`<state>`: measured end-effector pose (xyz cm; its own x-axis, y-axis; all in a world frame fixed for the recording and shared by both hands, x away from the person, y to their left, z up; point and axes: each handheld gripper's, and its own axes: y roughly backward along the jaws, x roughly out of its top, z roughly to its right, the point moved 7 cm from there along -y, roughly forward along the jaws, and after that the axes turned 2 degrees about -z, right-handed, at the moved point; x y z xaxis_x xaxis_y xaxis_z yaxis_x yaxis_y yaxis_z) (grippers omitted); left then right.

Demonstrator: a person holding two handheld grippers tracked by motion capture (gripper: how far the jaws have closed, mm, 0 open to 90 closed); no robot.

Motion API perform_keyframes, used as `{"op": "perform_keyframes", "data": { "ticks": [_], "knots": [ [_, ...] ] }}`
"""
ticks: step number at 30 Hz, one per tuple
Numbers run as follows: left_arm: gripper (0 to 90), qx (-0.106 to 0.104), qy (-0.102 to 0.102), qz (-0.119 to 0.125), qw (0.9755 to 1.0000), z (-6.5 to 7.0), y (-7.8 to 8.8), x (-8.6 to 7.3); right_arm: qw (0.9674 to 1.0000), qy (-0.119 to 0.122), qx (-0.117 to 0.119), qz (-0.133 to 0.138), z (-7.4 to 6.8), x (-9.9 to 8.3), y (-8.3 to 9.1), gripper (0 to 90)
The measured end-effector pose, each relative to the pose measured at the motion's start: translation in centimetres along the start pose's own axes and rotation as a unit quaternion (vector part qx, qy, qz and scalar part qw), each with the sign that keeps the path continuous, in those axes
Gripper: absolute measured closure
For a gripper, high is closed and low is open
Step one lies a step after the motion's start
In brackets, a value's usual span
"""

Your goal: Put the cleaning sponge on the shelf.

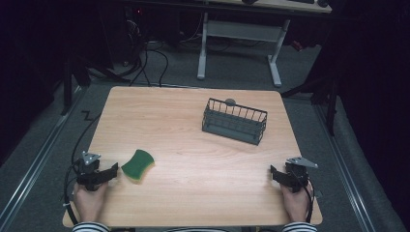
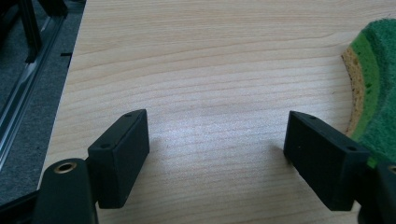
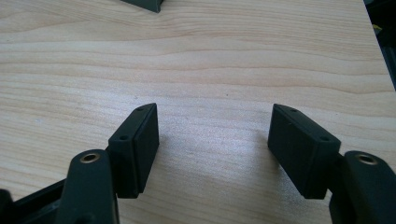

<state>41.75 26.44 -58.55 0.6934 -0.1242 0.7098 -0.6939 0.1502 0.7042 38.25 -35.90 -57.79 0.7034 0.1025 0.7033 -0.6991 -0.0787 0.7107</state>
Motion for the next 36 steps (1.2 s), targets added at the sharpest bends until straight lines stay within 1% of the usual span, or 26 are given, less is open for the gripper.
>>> {"op": "perform_keyframes", "data": {
  "ticks": [23, 28, 32, 33, 35, 36],
  "knots": [
    [22.9, 0.000, 0.000, 0.001, 1.0000, -0.01, -0.01, 0.01, 1.0000, 0.001, 0.000, 0.000, -0.02, 0.01, 0.00, 33.9],
    [22.9, 0.000, 0.001, 0.001, 1.0000, -0.01, -0.01, 0.01, 1.0000, 0.001, 0.003, 0.000, -0.04, 0.02, 0.01, 36.1],
    [22.8, 0.000, 0.000, 0.001, 1.0000, -0.01, -0.01, 0.01, 1.0000, -0.004, 0.001, -0.001, 0.04, 0.08, 0.07, 41.2],
    [22.8, 0.000, 0.000, 0.001, 1.0000, -0.01, -0.01, 0.01, 1.0000, -0.007, 0.003, -0.003, 0.07, 0.11, 0.11, 42.1],
    [22.8, 0.000, 0.001, 0.001, 1.0000, -0.01, -0.01, 0.01, 0.9996, -0.019, 0.018, -0.006, 0.03, 0.26, 0.20, 42.9],
    [22.8, 0.000, 0.000, 0.000, 1.0000, -0.01, -0.01, 0.01, 0.9996, -0.020, 0.020, -0.007, 0.01, 0.32, 0.24, 43.2]
  ]
}}
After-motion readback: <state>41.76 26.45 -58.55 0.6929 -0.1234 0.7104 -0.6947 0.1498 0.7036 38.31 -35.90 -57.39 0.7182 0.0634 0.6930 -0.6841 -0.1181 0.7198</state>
